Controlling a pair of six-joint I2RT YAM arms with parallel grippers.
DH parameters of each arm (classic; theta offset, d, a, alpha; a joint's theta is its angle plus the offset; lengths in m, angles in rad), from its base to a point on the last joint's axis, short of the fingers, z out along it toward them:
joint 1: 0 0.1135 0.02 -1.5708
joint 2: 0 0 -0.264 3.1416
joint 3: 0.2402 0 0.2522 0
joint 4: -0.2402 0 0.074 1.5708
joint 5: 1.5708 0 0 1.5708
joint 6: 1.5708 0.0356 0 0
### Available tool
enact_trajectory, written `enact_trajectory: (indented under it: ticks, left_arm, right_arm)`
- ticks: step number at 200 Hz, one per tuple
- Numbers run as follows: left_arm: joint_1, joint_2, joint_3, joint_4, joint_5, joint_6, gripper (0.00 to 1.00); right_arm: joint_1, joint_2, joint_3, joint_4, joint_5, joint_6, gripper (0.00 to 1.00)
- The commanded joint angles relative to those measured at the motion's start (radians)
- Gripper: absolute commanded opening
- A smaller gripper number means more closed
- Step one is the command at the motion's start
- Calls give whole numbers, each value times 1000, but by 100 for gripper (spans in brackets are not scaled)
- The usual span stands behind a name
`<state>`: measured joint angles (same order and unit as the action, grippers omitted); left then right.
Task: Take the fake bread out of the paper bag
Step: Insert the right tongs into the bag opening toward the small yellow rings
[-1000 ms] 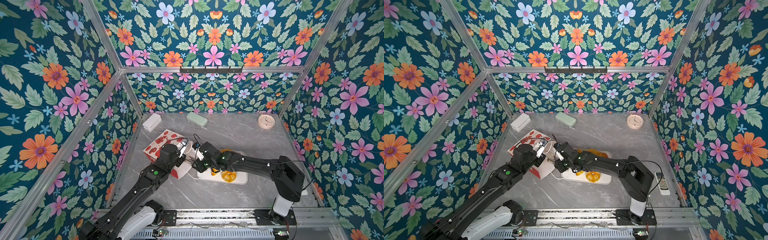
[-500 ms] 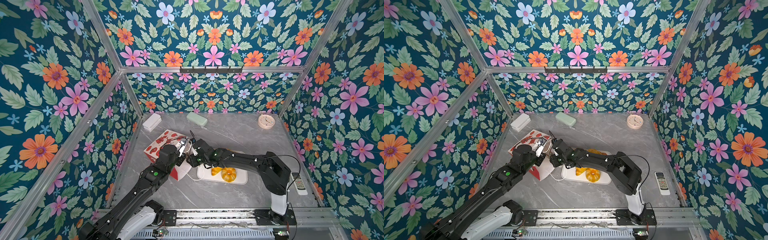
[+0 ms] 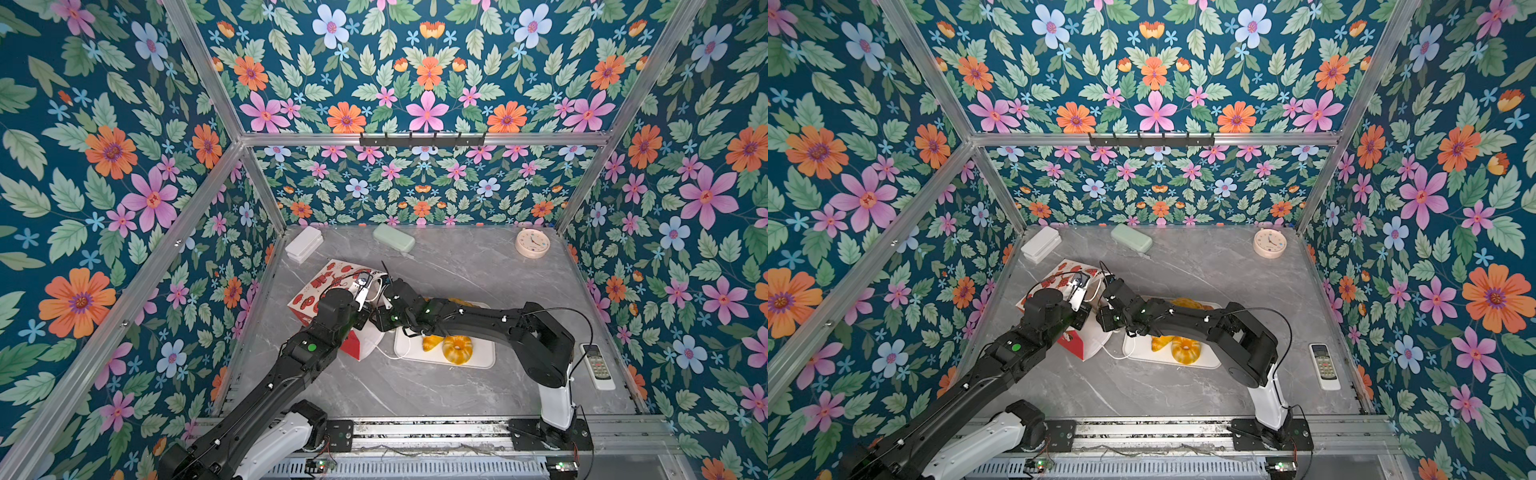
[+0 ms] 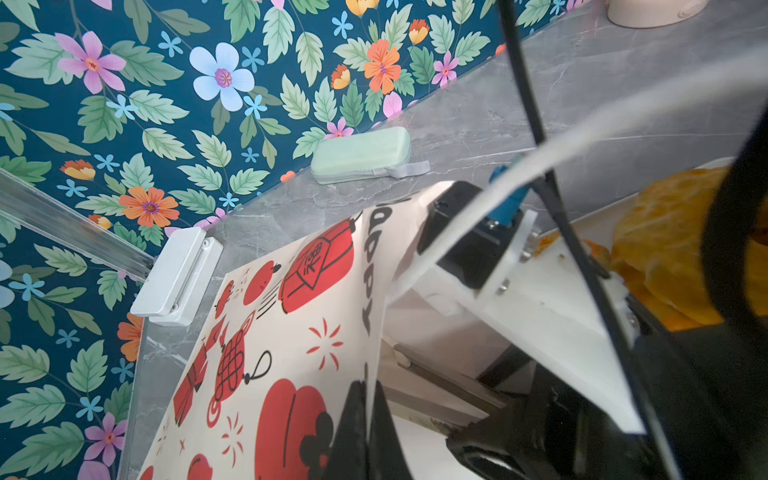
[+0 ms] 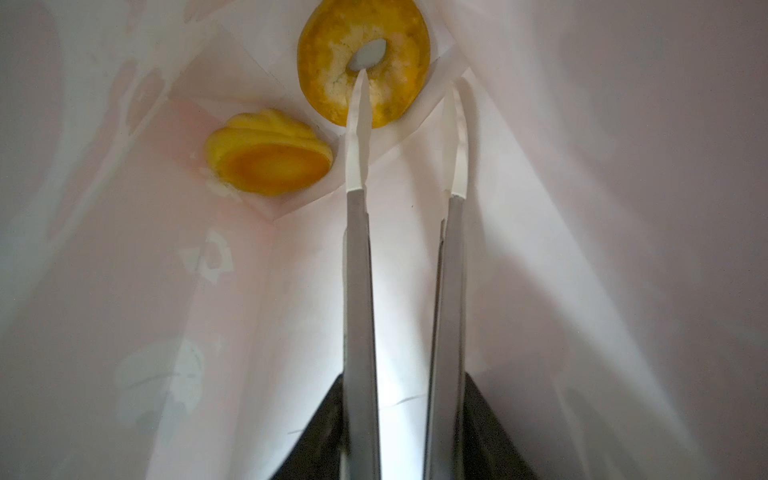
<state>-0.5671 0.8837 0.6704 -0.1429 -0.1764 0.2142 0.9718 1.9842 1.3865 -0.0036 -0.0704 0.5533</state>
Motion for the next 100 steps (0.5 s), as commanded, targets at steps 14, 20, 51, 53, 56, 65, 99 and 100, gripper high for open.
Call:
enact_trajectory:
  ticks: [14, 20, 51, 53, 56, 65, 99, 100]
  left_arm:
    - [-1, -12, 5, 60, 30, -28, 0]
    - [-1, -13, 5, 60, 33, -29, 0]
    - [-1, -17, 8, 63, 45, -37, 0]
    - [-1, -17, 9, 63, 45, -38, 0]
    - [-1, -19, 8, 63, 46, -39, 0]
    - [-1, -21, 9, 63, 48, -38, 0]
    - [-1, -26, 8, 60, 61, -44, 0]
    - [-1, -27, 8, 60, 62, -46, 0]
  right_arm:
    - [1, 19, 20, 67, 20, 40, 40]
    - [1, 20, 20, 79, 20, 43, 40]
    - [1, 31, 42, 92, 17, 51, 40]
    - [1, 32, 42, 92, 18, 52, 40]
    - [1, 33, 43, 96, 18, 53, 40]
    - [0, 39, 49, 93, 21, 54, 40]
    - [1, 63, 85, 68, 32, 54, 40]
    - [1, 65, 85, 66, 32, 53, 40]
